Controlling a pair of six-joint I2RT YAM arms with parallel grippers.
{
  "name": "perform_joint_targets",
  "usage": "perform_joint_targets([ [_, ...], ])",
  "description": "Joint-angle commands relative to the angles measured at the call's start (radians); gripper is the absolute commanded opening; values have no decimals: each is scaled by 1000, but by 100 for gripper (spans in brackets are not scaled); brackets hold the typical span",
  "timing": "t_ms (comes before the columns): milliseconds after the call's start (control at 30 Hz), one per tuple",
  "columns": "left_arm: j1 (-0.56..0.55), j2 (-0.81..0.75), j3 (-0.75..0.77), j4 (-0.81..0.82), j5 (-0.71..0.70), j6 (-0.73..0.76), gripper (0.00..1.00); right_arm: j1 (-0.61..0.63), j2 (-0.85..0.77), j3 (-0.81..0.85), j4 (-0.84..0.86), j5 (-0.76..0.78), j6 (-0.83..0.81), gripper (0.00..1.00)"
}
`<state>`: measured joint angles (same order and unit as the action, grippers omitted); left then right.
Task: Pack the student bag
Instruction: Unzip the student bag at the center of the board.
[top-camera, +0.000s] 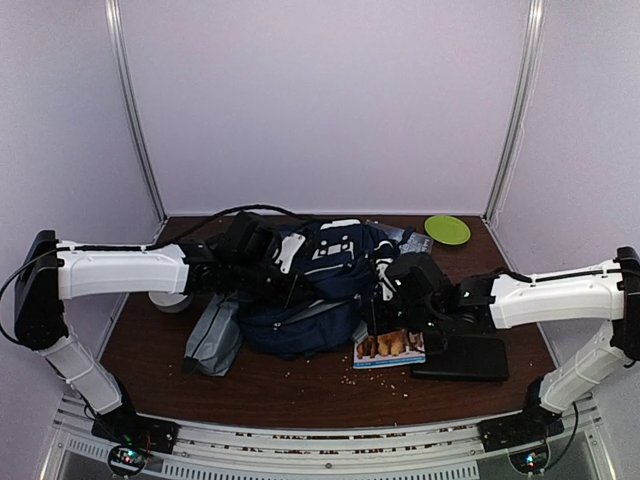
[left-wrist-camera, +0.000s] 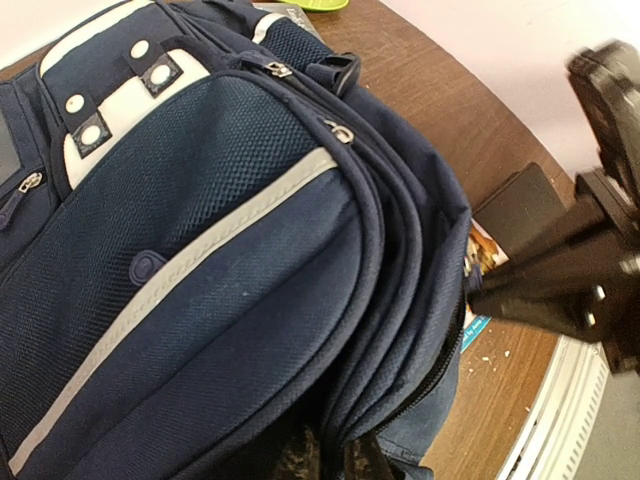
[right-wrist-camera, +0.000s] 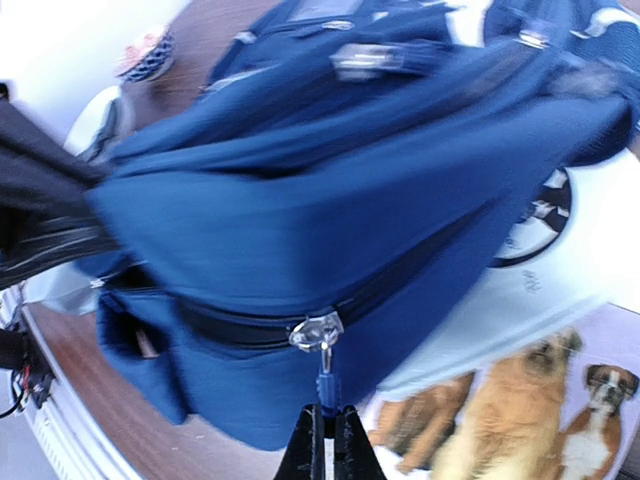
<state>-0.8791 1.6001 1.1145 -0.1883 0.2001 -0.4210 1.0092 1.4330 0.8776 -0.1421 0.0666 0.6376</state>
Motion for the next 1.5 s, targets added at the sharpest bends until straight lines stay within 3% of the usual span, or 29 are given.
perform_joint_targets([
  [0,-9,-79,-30,27,15,33,0,-63,-40,-49,-50,50,37,0],
  [433,-12,-194,-96,-16,-20,97,0,-178,21,-68,1,23,42,0],
  [633,-12,-161,-80,0,-13,88,0,-178,-6,-90,88,-115,20,0],
  [667,-13,-150,-70,1,-8,88,0,-178,-26,-97,90,-119,27,7],
  [767,-12,-111,-28,10,0,87,0,-178,-100,-110,58,-105,47,46],
  [833,-12,-79,-1,16,1,83,0,-178,-162,-118,29,-90,69,55],
  [1000,-12,-7,64,46,21,52,0,-179,-288,-207,45,-62,180,62],
  [1300,-41,183,308,44,47,12,0,-182,-417,-396,179,39,338,63],
  [1333,-45,195,335,26,43,20,6,-182,-426,-396,173,39,333,63],
  [1467,-47,136,320,-12,1,43,60,-177,-431,-346,125,-18,273,64],
])
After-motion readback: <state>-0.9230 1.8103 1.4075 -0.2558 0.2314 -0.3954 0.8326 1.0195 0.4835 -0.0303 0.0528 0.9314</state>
